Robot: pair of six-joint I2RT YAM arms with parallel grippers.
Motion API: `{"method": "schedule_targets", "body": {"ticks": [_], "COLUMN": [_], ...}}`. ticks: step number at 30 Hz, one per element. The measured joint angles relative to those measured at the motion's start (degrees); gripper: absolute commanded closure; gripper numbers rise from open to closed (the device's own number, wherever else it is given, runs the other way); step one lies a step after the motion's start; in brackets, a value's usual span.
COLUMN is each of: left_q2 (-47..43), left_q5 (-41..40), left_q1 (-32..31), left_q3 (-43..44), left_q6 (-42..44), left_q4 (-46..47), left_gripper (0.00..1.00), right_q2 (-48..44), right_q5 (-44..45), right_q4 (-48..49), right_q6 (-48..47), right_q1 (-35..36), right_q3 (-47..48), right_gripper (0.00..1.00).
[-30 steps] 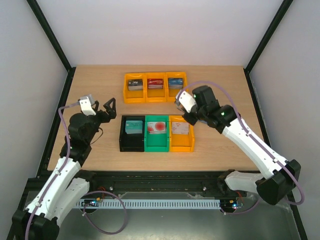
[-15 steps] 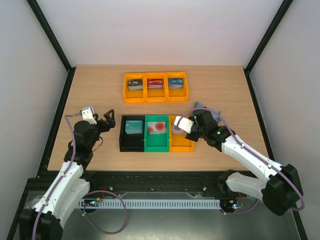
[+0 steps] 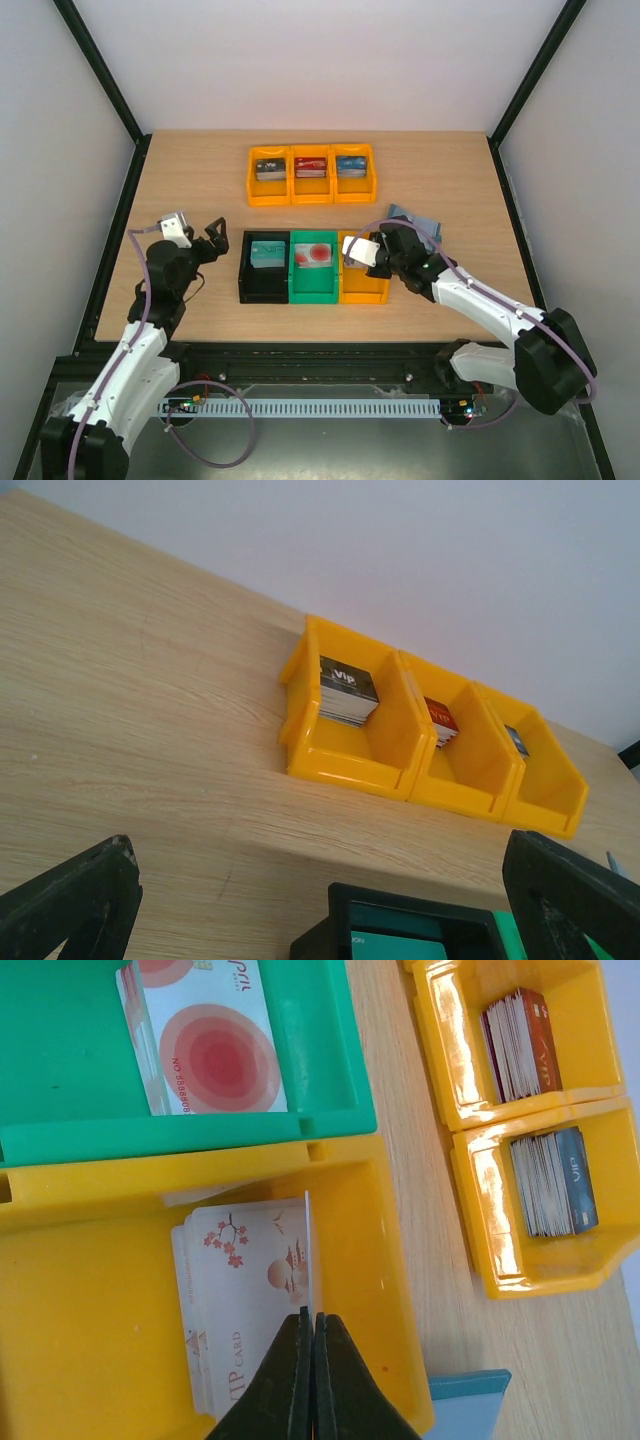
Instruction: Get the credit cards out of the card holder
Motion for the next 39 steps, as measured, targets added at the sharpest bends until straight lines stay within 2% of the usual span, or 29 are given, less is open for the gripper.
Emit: {"method": "schedule_targets", "body": {"ticks": [16,36,39], "left_q2": [1.0,1.4,1.4], "left_q5": [0.0,0.0,0.2], "left_q1": [0.3,0.4,0.6], "left_q3": [0.0,0.0,0.0], "left_q6": [0.2,0.2,0.3], "left_q4": [0.4,1.2,1.2], "left_gripper": [0.00,0.00,0.00], "right_q2": [4.6,4.7,4.7], "right_q5": [0.0,-1.1,-1.0], "right_q4": [5.7,5.3,5.4], "right_q6": [-4.1,-5.7,-6.0], "right_q1": [0.1,1.9,1.9], "right_q3": [-2.6,-2.9,-3.7], "right_gripper": [0.98,0.98,0.96]}}
